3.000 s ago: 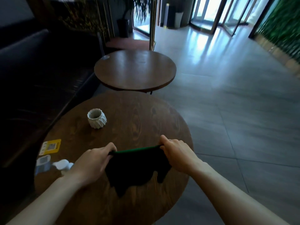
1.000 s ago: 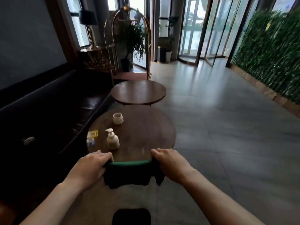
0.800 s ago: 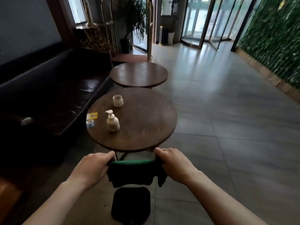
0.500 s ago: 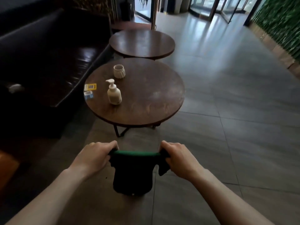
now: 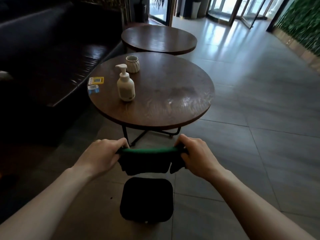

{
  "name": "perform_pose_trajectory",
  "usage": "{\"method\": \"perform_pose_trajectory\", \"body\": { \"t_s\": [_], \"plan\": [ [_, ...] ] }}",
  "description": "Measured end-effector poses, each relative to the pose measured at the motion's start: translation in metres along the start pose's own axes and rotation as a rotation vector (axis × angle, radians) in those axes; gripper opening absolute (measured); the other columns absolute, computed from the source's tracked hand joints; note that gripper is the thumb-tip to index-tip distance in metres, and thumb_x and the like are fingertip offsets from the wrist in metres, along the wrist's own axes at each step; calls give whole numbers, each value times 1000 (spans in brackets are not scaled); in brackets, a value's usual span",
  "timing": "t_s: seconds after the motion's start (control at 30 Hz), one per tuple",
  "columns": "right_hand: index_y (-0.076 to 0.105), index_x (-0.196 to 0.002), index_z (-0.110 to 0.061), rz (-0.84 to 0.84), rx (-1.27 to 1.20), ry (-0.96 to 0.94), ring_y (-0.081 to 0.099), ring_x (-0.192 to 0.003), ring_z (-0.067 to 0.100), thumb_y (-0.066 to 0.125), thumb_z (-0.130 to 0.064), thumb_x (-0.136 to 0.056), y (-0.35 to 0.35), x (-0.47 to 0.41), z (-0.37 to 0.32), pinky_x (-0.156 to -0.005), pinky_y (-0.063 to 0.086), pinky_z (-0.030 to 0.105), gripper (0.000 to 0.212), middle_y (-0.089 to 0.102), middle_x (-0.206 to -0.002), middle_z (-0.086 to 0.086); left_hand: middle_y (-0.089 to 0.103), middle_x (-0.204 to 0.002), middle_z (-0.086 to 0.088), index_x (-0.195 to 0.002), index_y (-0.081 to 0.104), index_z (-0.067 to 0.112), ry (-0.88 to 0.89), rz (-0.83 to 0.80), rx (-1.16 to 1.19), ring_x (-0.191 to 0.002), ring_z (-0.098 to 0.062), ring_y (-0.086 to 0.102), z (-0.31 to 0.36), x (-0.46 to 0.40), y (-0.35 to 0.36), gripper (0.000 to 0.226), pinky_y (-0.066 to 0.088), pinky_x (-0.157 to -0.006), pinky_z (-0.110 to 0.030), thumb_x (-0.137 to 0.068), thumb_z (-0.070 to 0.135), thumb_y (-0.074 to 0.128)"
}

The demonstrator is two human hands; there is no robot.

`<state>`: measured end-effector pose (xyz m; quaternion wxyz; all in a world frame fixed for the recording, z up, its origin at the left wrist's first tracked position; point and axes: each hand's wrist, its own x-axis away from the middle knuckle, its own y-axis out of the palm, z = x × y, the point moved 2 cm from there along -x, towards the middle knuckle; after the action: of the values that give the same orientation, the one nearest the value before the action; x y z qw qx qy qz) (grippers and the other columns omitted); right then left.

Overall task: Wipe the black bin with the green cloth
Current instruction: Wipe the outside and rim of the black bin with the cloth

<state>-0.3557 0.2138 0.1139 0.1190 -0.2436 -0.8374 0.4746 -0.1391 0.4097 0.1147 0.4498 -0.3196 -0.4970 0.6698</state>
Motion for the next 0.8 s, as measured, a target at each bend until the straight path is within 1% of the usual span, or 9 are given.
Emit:
{"method": "perform_pose_trajectory", "body": {
  "t_s": [0.17, 0.27, 0.4, 0.47, 0.53, 0.6, 0.67, 0.73, 0.8],
  "plan": [
    [59, -101, -25, 110, -89, -3, 66, -82, 23, 60, 2, -85, 48, -34, 37, -69, 60, 46, 31, 68, -96, -2, 69, -79, 15, -100, 59, 36, -3, 95, 99, -74, -6, 66, -31, -35, 50, 26, 56, -70, -39, -88, 14, 64],
    [59, -98, -27, 192, -161, 14, 66, -80, 15, 64, -1, -89, 76, -49, 61, -66, 60, 37, 28, 67, -94, -6, 71, -77, 17, -96, 63, 37, -45, 182, 197, -72, -3, 68, -43, -53, 82, 25, 58, -71, -38, -86, 14, 67],
    [61, -91, -26, 284, -324, 75, 70, -76, 20, 66, -4, -93, 113, -58, 90, -56, 63, 35, 23, 65, -91, -4, 72, -73, 14, -87, 67, 33, -109, 298, 345, -71, -3, 68, -51, -73, 130, 17, 58, -68, -36, -84, 17, 70],
    [63, -92, -24, 330, -398, 117, 71, -76, 21, 66, -8, -94, 132, -60, 102, -56, 63, 37, 16, 67, -90, 1, 72, -71, 11, -83, 67, 29, -109, 332, 404, -70, -3, 67, -53, -81, 154, 14, 57, -67, -33, -83, 16, 71],
    [65, -91, -21, 369, -436, 180, 70, -75, 20, 65, -14, -94, 149, -62, 114, -56, 62, 34, 8, 67, -87, 3, 72, -71, 12, -81, 67, 26, -106, 353, 472, -69, -2, 67, -55, -88, 176, 12, 53, -61, -24, -84, 15, 70],
    [66, -90, -19, 362, -509, 253, 65, -67, 17, 64, -18, -95, 166, -61, 126, -49, 55, 29, 6, 66, -81, 3, 72, -72, 10, -79, 66, 25, -123, 369, 551, -68, -4, 67, -54, -91, 196, 9, 52, -60, -25, -84, 18, 69],
    [67, -91, -13, 314, -610, 338, 60, -64, 15, 60, -24, -97, 181, -60, 134, -50, 46, 27, 14, 63, -77, 3, 71, -71, 5, -77, 65, 23, -164, 357, 652, -69, -9, 68, -52, -94, 213, 6, 52, -62, -32, -80, 28, 65],
    [68, -96, -6, 260, -731, 423, 60, -67, 19, 55, -28, -100, 197, -57, 138, -55, 45, 30, 26, 64, -80, 9, 70, -69, 0, -75, 62, 23, -220, 320, 711, -70, -17, 67, -45, -97, 231, 15, 51, -64, -35, -75, 38, 60],
    [70, -97, -7, 200, -858, 532, 64, -63, 17, 49, -29, -103, 211, -54, 139, -51, 47, 25, 30, 68, -78, 9, 69, -71, -2, -75, 61, 24, -289, 259, 769, -70, -22, 67, -35, -99, 247, 17, 51, -62, -36, -79, 40, 58]
  ]
}}
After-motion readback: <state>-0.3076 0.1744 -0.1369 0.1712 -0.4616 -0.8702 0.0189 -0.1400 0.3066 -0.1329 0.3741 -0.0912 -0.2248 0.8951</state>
